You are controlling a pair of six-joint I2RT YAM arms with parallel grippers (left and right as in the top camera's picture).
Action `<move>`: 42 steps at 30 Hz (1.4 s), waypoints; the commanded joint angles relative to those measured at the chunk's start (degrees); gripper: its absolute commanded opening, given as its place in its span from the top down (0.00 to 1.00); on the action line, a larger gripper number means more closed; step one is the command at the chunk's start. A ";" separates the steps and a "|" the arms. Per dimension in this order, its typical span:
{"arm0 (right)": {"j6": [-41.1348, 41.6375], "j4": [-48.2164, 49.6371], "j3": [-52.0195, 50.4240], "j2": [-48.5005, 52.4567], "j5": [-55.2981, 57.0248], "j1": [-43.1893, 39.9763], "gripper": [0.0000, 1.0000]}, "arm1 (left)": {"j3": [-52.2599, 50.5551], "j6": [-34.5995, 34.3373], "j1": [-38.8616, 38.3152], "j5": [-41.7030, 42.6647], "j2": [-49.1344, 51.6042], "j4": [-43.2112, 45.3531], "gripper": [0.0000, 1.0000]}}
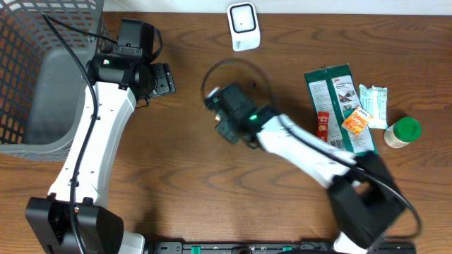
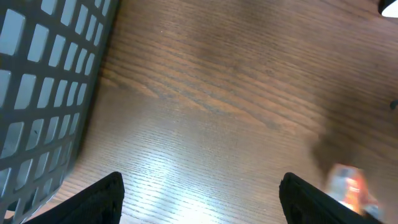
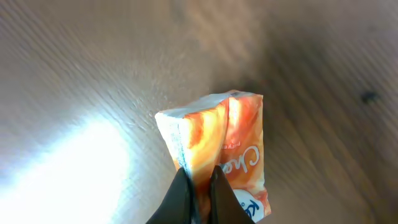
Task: Scan the item barcode
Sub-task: 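Lift the second tissue pack with the right gripper, then hold the tissue pack's barcode against the white scanner with the right gripper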
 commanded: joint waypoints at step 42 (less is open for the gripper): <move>47.76 11.67 55.15 21.51 -50.80 -27.58 0.99 | 0.00 0.31 0.15 -1.14 -1.49 -0.20 0.19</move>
